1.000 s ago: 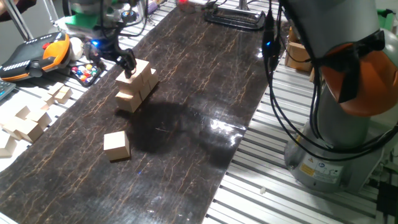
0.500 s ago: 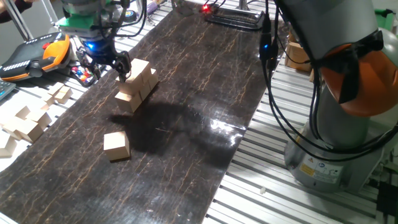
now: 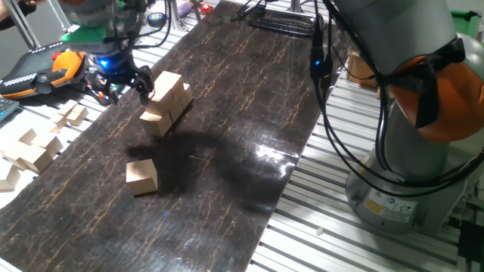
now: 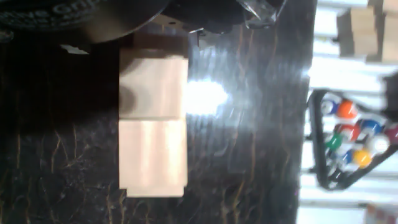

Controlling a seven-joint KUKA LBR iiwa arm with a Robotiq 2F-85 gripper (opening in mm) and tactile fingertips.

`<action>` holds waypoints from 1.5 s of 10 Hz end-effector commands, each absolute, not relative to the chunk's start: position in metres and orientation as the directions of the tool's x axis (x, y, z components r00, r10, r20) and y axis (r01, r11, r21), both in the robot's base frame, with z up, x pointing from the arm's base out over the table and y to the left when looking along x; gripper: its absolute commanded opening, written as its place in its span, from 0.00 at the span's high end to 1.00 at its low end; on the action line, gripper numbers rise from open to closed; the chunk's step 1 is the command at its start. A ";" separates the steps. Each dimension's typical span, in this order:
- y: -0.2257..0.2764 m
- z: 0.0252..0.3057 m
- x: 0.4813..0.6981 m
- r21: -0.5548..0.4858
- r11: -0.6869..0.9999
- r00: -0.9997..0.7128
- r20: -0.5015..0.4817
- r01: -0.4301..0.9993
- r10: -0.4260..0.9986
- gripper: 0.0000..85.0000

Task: Stack the blocks into a pyramid shape

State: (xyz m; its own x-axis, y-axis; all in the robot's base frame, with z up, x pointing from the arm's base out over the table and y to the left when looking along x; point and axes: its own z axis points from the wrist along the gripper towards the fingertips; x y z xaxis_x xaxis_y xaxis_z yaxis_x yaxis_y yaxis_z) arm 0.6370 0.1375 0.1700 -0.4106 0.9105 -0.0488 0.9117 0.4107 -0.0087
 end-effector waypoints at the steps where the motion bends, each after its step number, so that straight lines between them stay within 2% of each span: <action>1: 0.140 0.168 0.636 -0.004 0.416 -0.415 -0.039 0.910 0.909 0.19; 4: 0.149 0.159 0.636 -0.014 0.442 -0.442 -0.054 0.897 0.895 0.22; 6: 0.157 0.154 0.631 -0.022 0.463 -0.464 -0.070 0.886 0.883 0.30; 8: 0.159 0.153 0.631 -0.015 0.481 -0.481 -0.060 0.876 0.875 0.52; 9: 0.159 0.153 0.631 -0.013 0.496 -0.496 -0.058 0.868 0.866 0.69; 10: 0.159 0.153 0.632 -0.014 0.507 -0.507 -0.052 0.862 0.861 0.80; 11: 0.160 0.153 0.632 -0.015 0.513 -0.513 -0.050 0.858 0.857 0.85; 12: 0.160 0.153 0.631 -0.019 0.526 -0.526 -0.055 0.850 0.849 0.99; 15: 0.161 0.153 0.631 -0.028 0.542 -0.543 -0.067 0.840 0.837 0.99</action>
